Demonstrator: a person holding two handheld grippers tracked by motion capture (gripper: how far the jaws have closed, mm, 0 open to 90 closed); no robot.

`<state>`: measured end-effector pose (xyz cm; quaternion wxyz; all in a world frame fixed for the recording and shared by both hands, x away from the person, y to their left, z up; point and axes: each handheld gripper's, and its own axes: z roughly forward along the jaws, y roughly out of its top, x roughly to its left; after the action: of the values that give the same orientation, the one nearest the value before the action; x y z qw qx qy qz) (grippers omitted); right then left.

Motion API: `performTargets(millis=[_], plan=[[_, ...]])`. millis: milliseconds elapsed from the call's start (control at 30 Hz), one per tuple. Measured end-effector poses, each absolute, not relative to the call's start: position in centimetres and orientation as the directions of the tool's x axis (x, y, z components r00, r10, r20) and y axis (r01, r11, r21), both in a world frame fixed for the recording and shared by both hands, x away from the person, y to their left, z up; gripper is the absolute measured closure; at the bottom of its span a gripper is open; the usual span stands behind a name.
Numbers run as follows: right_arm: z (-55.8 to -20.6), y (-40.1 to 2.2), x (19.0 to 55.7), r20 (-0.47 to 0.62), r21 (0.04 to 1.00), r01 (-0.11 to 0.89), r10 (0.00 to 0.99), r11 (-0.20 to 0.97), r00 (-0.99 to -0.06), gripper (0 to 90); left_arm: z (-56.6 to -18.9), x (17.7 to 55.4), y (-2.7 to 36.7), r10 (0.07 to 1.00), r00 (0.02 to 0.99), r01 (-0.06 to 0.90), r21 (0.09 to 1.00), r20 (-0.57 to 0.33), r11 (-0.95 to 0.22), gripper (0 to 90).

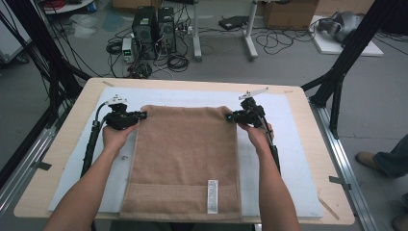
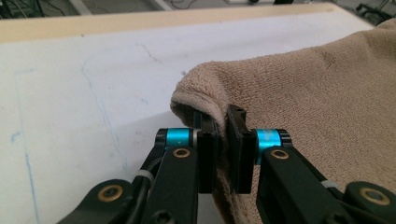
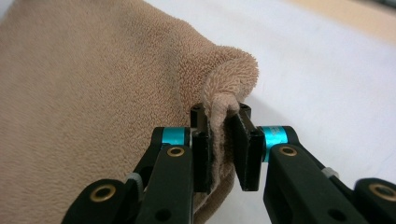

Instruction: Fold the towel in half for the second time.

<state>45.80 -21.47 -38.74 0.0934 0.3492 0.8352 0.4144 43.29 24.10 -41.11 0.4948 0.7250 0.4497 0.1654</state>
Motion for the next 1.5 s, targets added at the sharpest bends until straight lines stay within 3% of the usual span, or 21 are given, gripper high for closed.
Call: performTargets(millis=[233,800,1500], plan=[[-36.0,-22.5,46.2,0.126,0.797,0.478,0.673,0.368,-0.728,79.4,-37.7,44.2,23.7,0.798,0.58,0.425,0.896,-0.162,-0.127,83.3],[-35.8,-23.0,43.0,0.198,0.77,0.492,0.583,0.405,-0.788,79.1,-38.1,39.9,24.5,0.742,0.66,0.4,0.891,-0.117,-0.216,83.2],[-41.8,-23.5,35.1,0.248,0.72,0.517,0.524,0.462,-0.815,75.4,-42.6,30.7,25.1,0.657,0.75,0.39,0.854,-0.077,-0.345,81.4]])
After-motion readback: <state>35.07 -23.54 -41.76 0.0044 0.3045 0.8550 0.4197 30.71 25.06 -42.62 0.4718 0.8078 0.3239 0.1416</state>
